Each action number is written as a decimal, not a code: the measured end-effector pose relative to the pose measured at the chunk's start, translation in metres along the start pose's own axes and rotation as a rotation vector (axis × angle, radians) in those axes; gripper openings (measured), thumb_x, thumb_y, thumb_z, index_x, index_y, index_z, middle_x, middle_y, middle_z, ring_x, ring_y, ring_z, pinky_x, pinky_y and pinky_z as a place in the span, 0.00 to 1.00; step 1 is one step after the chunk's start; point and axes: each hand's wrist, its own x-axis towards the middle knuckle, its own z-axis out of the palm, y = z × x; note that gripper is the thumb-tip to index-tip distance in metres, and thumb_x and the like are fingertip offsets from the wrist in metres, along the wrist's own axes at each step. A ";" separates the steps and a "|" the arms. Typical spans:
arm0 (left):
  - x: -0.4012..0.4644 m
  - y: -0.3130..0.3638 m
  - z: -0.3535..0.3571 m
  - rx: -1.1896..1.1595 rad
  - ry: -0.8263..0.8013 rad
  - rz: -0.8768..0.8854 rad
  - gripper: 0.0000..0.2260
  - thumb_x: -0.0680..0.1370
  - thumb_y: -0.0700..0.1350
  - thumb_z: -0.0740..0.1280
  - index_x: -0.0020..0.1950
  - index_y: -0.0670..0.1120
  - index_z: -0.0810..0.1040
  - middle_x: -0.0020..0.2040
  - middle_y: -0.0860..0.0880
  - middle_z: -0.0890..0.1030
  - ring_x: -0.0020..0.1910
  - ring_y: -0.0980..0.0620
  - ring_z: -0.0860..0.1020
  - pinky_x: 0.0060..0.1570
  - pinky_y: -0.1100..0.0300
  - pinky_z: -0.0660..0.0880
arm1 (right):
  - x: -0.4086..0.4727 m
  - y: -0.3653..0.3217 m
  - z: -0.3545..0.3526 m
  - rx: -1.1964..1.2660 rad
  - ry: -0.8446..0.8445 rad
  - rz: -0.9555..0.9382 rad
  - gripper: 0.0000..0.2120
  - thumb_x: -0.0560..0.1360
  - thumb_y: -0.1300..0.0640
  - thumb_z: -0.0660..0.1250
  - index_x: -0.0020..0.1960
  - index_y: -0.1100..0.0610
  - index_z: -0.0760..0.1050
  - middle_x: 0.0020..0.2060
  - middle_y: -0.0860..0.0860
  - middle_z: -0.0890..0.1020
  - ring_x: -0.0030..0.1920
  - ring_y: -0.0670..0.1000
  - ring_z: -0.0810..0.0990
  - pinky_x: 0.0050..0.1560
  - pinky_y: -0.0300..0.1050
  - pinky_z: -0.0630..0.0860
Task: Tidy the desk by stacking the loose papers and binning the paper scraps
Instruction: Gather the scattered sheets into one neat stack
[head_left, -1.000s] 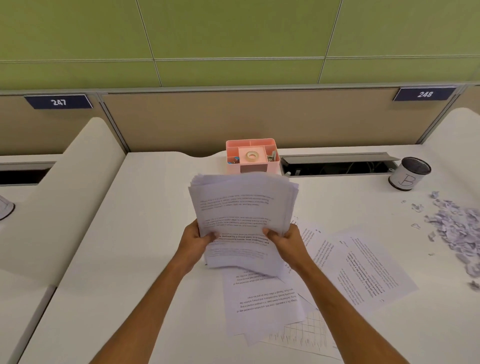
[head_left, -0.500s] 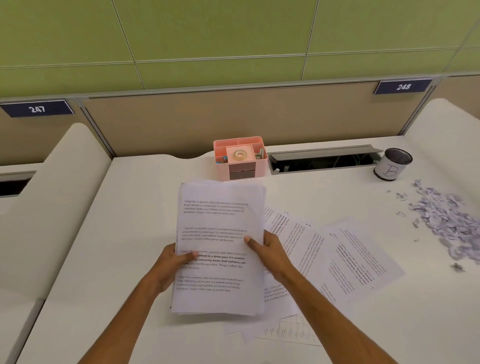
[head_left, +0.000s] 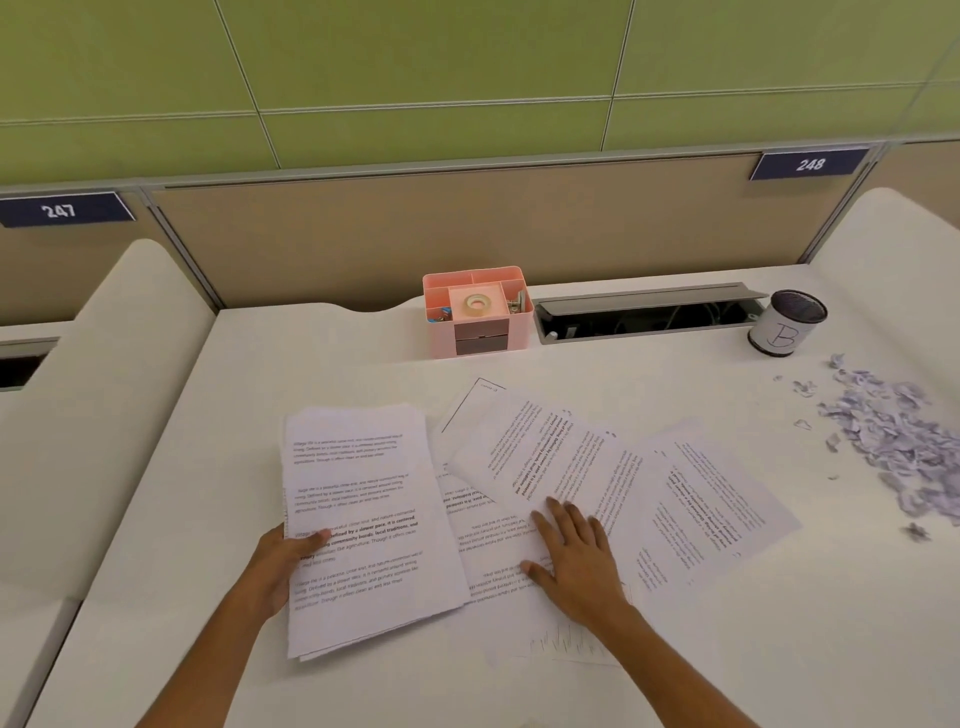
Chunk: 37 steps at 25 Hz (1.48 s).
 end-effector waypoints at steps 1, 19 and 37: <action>0.001 0.000 -0.001 -0.011 0.006 -0.004 0.15 0.74 0.32 0.68 0.60 0.40 0.78 0.53 0.40 0.83 0.51 0.40 0.82 0.49 0.46 0.79 | 0.007 0.002 -0.006 -0.021 -0.016 -0.003 0.36 0.77 0.30 0.42 0.71 0.50 0.69 0.72 0.52 0.71 0.69 0.57 0.72 0.68 0.55 0.65; 0.018 0.002 -0.001 0.017 0.032 -0.100 0.18 0.73 0.34 0.71 0.62 0.42 0.78 0.55 0.40 0.84 0.53 0.39 0.82 0.44 0.48 0.82 | 0.162 0.074 -0.103 0.040 -0.044 0.177 0.36 0.80 0.48 0.60 0.79 0.58 0.46 0.79 0.55 0.50 0.78 0.57 0.49 0.76 0.59 0.50; 0.026 0.006 0.001 0.123 0.093 -0.054 0.20 0.74 0.35 0.71 0.66 0.42 0.76 0.57 0.41 0.82 0.54 0.41 0.81 0.57 0.45 0.77 | 0.157 0.058 -0.145 0.359 0.133 0.213 0.05 0.70 0.58 0.71 0.44 0.55 0.77 0.39 0.52 0.81 0.39 0.52 0.79 0.37 0.41 0.72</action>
